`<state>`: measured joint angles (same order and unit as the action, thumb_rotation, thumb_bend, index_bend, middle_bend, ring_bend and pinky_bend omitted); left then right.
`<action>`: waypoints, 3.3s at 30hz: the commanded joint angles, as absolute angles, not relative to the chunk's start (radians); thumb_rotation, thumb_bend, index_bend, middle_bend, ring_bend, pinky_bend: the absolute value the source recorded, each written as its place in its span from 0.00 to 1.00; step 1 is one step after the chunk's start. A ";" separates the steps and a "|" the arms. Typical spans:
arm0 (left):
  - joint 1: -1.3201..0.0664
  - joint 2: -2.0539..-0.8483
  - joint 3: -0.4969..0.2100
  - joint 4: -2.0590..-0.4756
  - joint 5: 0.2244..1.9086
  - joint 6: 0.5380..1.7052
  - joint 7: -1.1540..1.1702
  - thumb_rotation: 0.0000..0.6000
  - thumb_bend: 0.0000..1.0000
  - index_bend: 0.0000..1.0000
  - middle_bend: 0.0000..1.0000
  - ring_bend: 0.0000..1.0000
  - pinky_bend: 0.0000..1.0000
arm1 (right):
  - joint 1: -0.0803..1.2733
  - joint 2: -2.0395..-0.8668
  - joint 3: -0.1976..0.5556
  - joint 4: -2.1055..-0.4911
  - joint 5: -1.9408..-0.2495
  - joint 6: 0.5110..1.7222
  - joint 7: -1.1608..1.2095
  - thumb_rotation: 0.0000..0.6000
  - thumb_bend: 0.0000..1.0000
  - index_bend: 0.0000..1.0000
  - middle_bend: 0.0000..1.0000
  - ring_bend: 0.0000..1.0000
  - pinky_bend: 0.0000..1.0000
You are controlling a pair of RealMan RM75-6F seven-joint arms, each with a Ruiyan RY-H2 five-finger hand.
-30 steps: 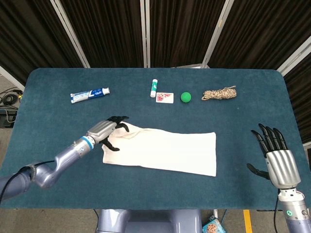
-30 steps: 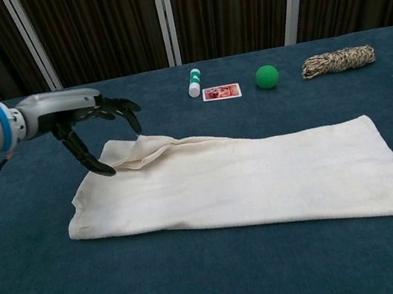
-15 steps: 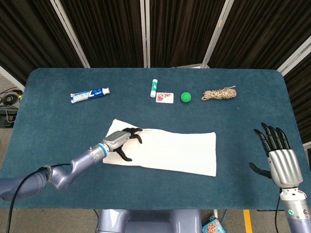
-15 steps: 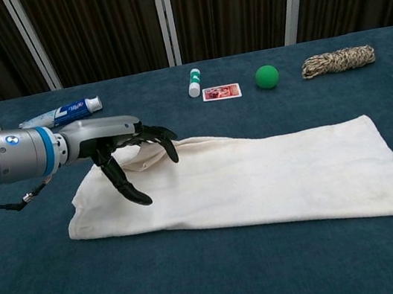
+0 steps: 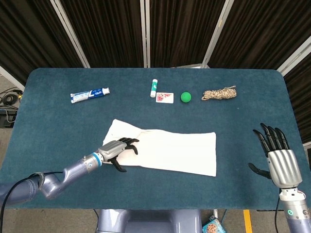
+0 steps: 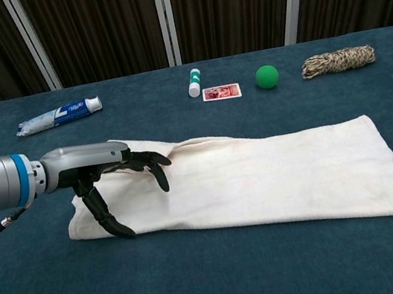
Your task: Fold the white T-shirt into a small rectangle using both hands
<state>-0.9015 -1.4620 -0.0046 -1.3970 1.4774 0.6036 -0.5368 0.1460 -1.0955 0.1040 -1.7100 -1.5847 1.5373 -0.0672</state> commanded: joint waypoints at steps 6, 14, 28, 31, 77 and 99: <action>-0.849 -1.382 -0.003 -1.443 1.529 0.754 -0.529 1.00 0.00 0.31 0.00 0.00 0.00 | 0.148 -1.096 0.103 -1.710 -1.586 1.532 -0.067 1.00 0.00 0.15 0.00 0.00 0.00; -0.761 -1.262 -0.051 -1.482 1.428 0.904 -0.320 1.00 0.00 0.18 0.00 0.00 0.00 | 0.151 -1.100 0.098 -1.711 -1.589 1.523 -0.073 1.00 0.00 0.15 0.00 0.00 0.00; -0.499 -1.148 -0.068 -1.726 1.095 1.274 0.227 1.00 0.00 0.00 0.00 0.00 0.00 | 0.183 -1.115 0.069 -1.688 -1.592 1.434 -0.095 1.00 0.00 0.17 0.00 0.00 0.00; -0.461 -1.127 -0.064 -1.789 1.074 1.336 0.292 1.00 0.00 0.00 0.00 0.00 0.00 | 0.214 -1.121 0.056 -1.658 -1.606 1.375 -0.101 1.00 0.00 0.17 0.00 0.00 0.00; -0.367 -1.109 -0.106 -1.806 1.139 1.351 0.355 1.00 0.00 0.00 0.00 0.00 0.00 | 0.608 -1.687 -0.163 -0.451 -1.937 1.303 0.454 1.00 0.00 0.19 0.07 0.00 0.00; -0.363 -1.116 -0.114 -1.797 1.143 1.317 0.362 1.00 0.00 0.00 0.00 0.00 0.00 | 0.630 -1.766 -0.173 -0.328 -1.871 1.321 0.525 1.00 0.19 0.23 0.08 0.00 0.00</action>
<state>-0.3627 -1.1157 -0.1139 -1.7974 1.1433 1.3169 0.3620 0.6296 -1.7659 -0.1725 -0.3284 -1.8714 1.3208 0.5244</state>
